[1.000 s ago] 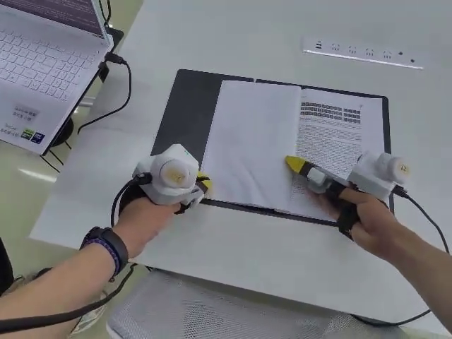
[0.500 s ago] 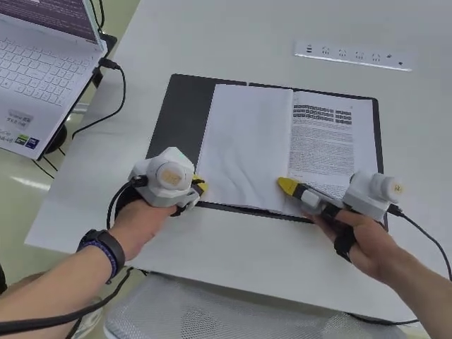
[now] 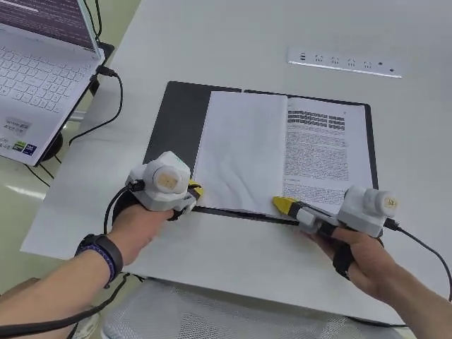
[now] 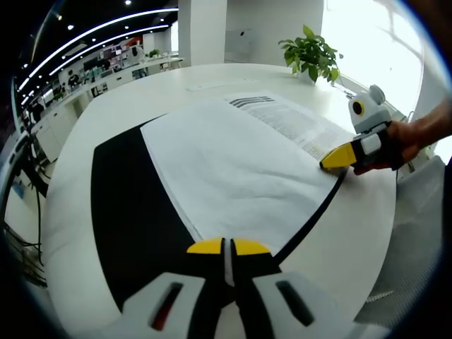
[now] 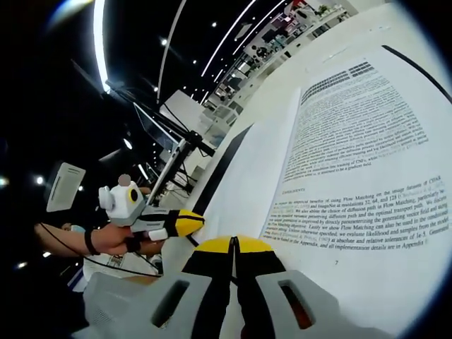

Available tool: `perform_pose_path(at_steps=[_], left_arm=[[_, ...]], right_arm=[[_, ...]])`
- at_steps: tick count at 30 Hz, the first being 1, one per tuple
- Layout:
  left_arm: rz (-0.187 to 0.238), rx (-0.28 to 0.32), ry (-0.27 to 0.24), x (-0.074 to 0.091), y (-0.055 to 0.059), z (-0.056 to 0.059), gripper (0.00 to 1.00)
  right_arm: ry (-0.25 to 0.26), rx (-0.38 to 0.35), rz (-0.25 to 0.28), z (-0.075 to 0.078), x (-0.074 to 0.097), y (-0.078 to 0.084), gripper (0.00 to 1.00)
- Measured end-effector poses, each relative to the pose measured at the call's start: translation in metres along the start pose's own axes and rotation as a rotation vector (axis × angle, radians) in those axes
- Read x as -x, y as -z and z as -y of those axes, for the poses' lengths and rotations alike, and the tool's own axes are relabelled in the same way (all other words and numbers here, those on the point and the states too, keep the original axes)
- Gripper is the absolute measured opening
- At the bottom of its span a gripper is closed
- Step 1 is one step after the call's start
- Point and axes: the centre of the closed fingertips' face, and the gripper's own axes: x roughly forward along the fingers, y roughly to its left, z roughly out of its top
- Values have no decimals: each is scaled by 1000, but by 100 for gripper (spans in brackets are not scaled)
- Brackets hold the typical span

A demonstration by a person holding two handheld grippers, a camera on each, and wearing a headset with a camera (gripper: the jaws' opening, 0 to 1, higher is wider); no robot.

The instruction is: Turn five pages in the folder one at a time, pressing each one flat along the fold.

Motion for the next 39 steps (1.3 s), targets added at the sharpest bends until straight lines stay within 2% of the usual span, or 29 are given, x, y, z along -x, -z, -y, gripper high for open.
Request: perform_pose_path(at_steps=[7, 12, 14, 16, 17, 19, 21, 23, 27, 35, 39], left_arm=[[-12, -7, -1, 0, 1, 0, 2], [-27, 5, 18, 0, 1, 3, 5], [-41, 49, 23, 2, 1, 4, 6], [-8, 115, 25, 3, -5, 7, 8], [-5, 119, 27, 5, -6, 9, 8], [-2, 119, 27, 8, -7, 12, 10], [6, 117, 39, 12, -9, 18, 16], [22, 110, 39, 18, -13, 20, 20], [48, 111, 27, 27, -19, 20, 22], [35, 66, 38, 37, -18, 31, 29], [63, 52, 36, 46, -28, 33, 32]], right_arm=[[14, 14, -9, 2, 2, 6, 0], [37, -12, -10, 3, 2, 7, 0], [46, -13, -8, 4, 2, 7, 0], [58, -20, -4, 3, 2, 7, 0], [63, -18, -3, 2, 3, 7, 0], [74, 7, -6, 0, 5, 6, 0], [78, 76, -10, -3, 9, 3, 2], [68, 72, -19, -7, 15, 2, 9], [106, 156, -39, -2, 30, -2, 12], [156, 198, -12, -3, 54, -12, 23], [179, 240, -2, -3, 66, -20, 28]])
